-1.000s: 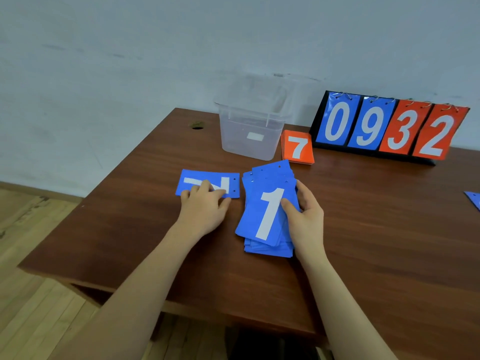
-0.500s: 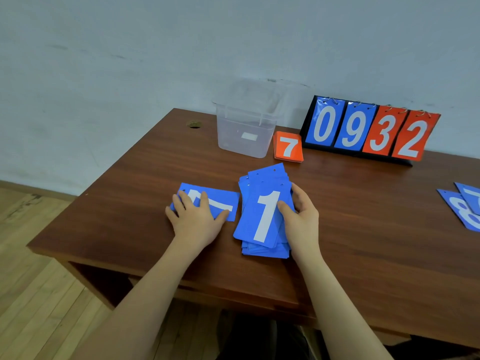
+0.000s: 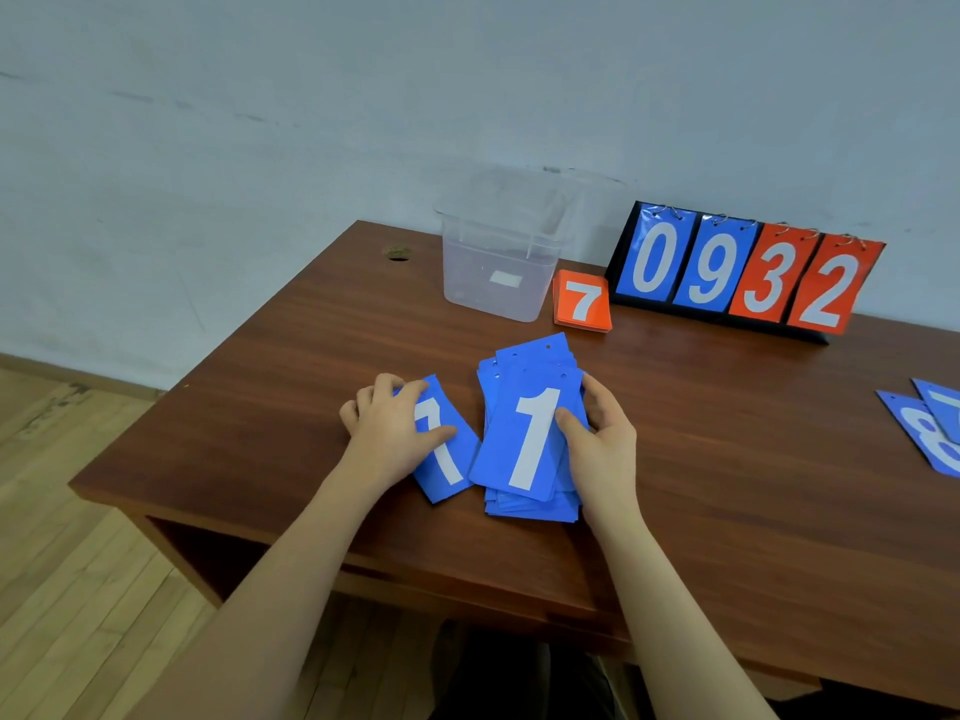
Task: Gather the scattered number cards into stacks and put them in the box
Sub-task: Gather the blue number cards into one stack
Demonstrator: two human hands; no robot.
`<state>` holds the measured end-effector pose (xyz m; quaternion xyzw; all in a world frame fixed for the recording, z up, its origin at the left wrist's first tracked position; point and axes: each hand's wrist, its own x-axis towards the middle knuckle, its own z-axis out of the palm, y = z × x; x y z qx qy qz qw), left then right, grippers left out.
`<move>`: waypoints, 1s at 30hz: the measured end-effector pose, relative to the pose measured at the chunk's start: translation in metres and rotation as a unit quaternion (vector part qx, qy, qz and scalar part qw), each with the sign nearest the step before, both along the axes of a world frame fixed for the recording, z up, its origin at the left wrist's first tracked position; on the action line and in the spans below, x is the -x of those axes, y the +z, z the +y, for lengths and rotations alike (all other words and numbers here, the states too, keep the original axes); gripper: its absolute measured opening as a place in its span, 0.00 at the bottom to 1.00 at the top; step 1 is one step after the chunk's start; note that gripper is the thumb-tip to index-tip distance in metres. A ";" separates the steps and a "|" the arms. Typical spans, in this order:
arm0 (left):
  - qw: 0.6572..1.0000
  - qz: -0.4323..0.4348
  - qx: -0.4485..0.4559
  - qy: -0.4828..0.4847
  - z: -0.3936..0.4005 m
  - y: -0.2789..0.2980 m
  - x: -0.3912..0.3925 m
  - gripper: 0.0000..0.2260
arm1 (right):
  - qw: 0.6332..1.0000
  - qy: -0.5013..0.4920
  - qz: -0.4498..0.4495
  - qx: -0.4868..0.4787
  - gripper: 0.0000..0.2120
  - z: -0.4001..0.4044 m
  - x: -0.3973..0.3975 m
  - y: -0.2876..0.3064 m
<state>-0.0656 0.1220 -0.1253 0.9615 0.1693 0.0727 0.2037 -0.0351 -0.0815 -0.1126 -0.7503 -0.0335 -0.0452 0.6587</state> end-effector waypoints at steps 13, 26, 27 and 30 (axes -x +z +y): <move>0.921 -0.336 0.146 -0.131 -0.013 0.059 0.023 0.19 | 0.995 -0.071 -0.061 0.037 0.24 -0.002 0.002 0.013; 0.870 -0.358 0.317 -0.124 -0.071 0.103 0.032 0.12 | 0.991 0.054 -0.075 -0.098 0.17 -0.023 0.033 0.049; 0.874 -0.355 0.313 -0.115 -0.077 0.099 0.030 0.13 | 0.990 0.059 -0.074 -0.108 0.17 -0.024 0.037 0.050; 0.887 -0.354 0.284 -0.087 -0.094 0.090 0.027 0.16 | 0.986 0.073 -0.072 -0.133 0.17 -0.031 0.046 0.055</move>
